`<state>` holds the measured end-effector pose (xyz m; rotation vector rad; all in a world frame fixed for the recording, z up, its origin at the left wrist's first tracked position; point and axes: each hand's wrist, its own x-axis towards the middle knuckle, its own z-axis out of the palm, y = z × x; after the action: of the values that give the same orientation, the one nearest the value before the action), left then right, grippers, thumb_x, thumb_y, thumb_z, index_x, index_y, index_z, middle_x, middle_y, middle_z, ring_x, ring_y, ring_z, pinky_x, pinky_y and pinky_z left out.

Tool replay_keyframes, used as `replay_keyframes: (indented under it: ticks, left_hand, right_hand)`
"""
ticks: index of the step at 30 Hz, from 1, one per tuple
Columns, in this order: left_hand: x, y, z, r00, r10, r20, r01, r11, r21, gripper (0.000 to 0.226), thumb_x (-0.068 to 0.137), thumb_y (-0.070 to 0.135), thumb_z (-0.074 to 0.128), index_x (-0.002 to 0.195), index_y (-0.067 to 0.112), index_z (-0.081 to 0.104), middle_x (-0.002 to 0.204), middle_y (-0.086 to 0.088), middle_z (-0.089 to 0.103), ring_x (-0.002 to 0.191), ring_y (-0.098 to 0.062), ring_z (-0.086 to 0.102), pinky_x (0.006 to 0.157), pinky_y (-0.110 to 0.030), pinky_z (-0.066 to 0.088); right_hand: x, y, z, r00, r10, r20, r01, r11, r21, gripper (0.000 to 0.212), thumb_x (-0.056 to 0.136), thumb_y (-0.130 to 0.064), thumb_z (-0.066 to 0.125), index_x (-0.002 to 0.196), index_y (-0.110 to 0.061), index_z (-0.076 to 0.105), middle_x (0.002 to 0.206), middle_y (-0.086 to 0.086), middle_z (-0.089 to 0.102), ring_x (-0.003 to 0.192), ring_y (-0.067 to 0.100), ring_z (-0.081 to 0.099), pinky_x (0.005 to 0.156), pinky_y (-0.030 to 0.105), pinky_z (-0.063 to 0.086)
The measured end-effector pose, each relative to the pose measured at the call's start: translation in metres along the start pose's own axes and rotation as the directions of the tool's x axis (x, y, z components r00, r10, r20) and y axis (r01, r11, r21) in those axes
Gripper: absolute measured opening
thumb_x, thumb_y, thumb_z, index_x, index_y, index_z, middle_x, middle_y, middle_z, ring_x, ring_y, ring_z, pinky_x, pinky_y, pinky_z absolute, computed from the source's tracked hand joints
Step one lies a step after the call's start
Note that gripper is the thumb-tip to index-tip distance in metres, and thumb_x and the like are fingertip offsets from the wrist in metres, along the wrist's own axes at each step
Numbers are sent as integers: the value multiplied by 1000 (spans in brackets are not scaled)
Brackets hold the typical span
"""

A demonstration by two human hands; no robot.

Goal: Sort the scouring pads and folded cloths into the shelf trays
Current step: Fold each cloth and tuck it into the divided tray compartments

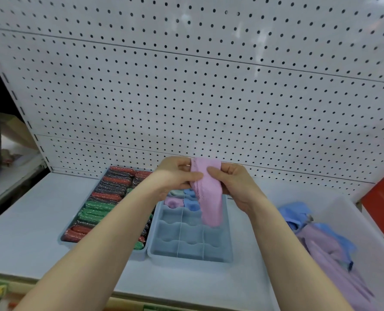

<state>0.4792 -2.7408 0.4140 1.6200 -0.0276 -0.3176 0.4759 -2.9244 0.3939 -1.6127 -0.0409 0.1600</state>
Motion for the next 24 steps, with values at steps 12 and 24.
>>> replay_keyframes:
  ticks: [12, 24]
  left_hand:
    - [13, 10, 5, 901, 411, -141, -423, 903, -70, 61, 78, -27, 45, 50, 21, 69, 81, 4, 54, 62, -4, 55, 53, -17, 46]
    - [16, 16, -5, 949, 294, -117, -316, 884, -344, 22, 98, 12, 51, 111, 19, 68, 119, -4, 66, 102, -23, 68, 86, -31, 56]
  right_hand:
    - [4, -42, -12, 968, -238, 83, 236, 971, 33, 52, 85, 16, 41, 74, -17, 79, 81, 2, 74, 76, 13, 69, 64, 20, 52]
    - [10, -28, -1, 982, -180, -63, 185, 979, 89, 12, 90, -21, 69, 99, -14, 73, 89, 1, 77, 77, 12, 70, 61, 21, 53]
